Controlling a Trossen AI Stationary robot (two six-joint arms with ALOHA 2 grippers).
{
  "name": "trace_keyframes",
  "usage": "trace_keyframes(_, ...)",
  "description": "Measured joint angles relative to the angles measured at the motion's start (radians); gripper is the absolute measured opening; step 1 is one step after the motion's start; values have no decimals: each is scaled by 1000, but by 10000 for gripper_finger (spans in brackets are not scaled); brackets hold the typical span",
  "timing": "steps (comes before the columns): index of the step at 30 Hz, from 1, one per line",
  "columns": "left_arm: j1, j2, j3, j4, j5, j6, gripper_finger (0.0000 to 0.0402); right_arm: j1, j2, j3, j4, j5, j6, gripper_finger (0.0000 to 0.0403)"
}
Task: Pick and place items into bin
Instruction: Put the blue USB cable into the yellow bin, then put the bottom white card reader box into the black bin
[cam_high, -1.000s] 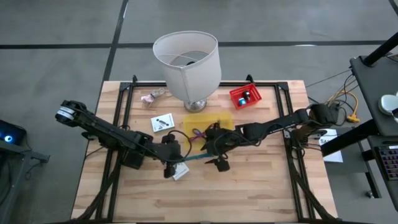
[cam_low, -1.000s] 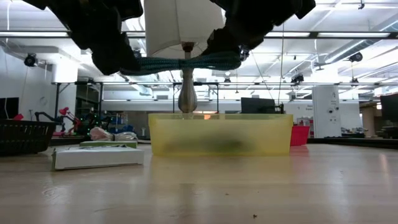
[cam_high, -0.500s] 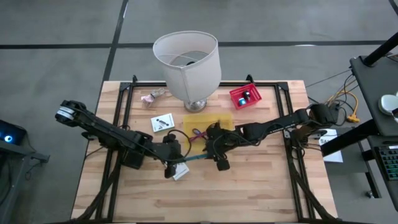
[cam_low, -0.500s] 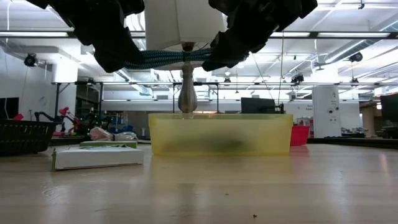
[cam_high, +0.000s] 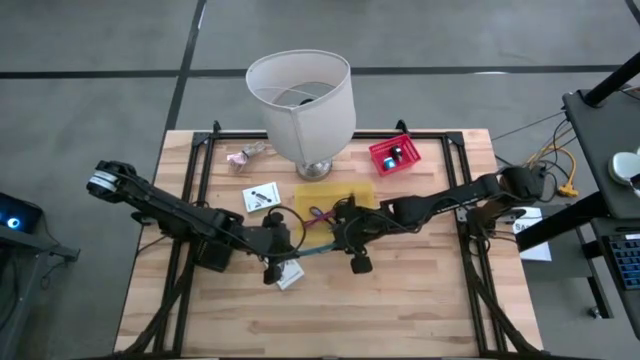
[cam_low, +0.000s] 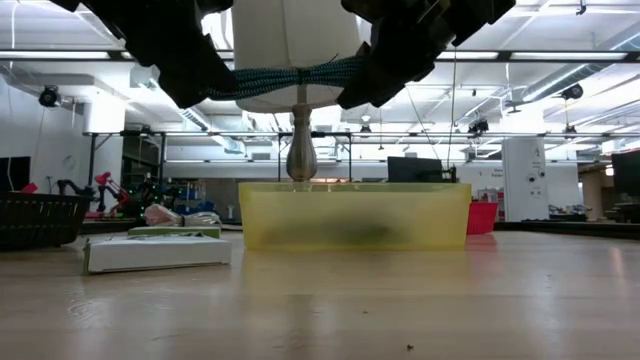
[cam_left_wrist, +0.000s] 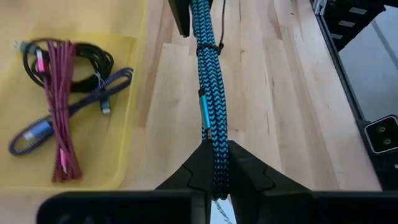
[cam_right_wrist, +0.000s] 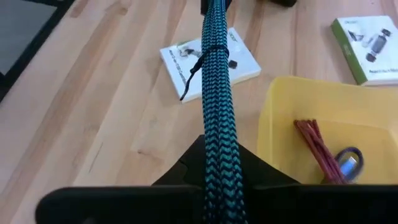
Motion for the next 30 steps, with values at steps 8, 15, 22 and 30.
trace_keyframes(8,-1,-8,-1,-14,8,38,113,-42,-31,0,-169,118,55,15)
trace_keyframes(15,-1,-8,-1,-11,1,36,174,-90,-42,0,-233,288,161,15)
trace_keyframes(22,-1,-8,-1,-11,0,35,183,-103,-42,0,-250,288,173,85)
trace_keyframes(30,-1,-8,-1,-22,0,37,183,-104,-45,0,-267,287,216,170)
